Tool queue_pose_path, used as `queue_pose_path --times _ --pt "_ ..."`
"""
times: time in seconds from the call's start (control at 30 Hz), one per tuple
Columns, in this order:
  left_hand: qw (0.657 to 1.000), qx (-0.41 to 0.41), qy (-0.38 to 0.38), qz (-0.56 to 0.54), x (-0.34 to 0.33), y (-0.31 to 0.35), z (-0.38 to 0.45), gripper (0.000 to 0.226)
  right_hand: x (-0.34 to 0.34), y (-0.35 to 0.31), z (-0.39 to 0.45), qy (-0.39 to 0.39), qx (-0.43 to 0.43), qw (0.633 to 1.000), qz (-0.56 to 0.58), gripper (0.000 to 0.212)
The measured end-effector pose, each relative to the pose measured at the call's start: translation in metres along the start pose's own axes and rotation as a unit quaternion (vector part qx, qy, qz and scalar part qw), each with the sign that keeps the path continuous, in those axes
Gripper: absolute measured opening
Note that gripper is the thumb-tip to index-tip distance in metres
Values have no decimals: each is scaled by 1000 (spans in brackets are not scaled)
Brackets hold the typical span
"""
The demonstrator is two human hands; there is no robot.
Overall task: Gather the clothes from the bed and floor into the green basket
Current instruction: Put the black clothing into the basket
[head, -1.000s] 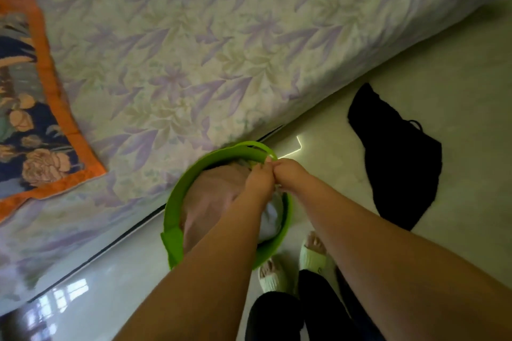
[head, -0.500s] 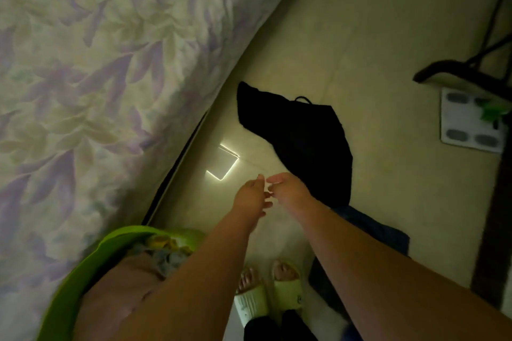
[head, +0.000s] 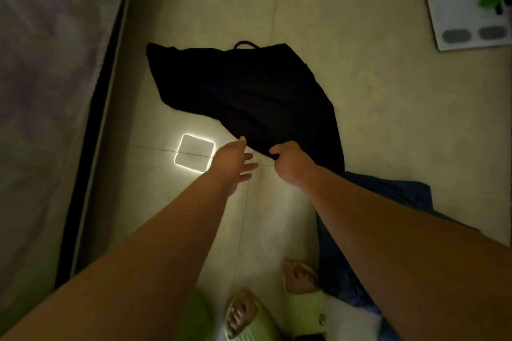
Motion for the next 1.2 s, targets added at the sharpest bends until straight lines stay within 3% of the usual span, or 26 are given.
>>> queue_pose_path --times 0.3,0.37,0.5,0.6,0.67,0.77,0.9,0.97,1.0,1.07,1.13,1.2 --pt "999 40 -22 -27 -23 -48 86 48 -62 30 97 -48 40 980 -186 46" --pt "999 35 -22 -29 -28 -50 97 50 -69 27 113 -32 49 987 -152 47" --pt "999 24 -9 -39 -27 -45 100 56 -60 12 103 -12 59 998 21 37" --pt "998 19 8 -67 -15 -32 82 59 -48 -8 53 -26 46 969 242 27" --pt "994 23 47 -95 0 -23 69 57 -44 -17 21 -72 32 941 328 22" --pt "991 40 67 -108 28 -13 51 57 -36 -29 -16 -152 35 923 352 20" --pt "995 51 77 -38 65 0 2 29 -16 -43 -61 -211 30 925 316 24" --pt "996 34 79 -8 77 4 -22 28 -12 -48 -75 -181 10 931 317 24" --pt "996 22 82 6 84 6 -35 28 -7 -49 -80 -124 11 951 284 20" --pt "996 -5 82 46 100 11 -66 21 6 -52 -89 -4 56 987 149 42" --pt "992 -40 73 91 113 15 -95 11 18 -63 -102 3 124 992 16 87" --pt "988 -75 68 119 130 21 -130 13 33 -80 -124 -13 190 978 -88 113"
Point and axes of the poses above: each hand's wrist, its own z-axis towards the middle knuckle, its own x-axis out of the back of the hand, y = z × x, the point moved 4 cm from there along z, towards the middle knuckle, and after that the axes turned 13 degrees about y, right-handed, at the moved point
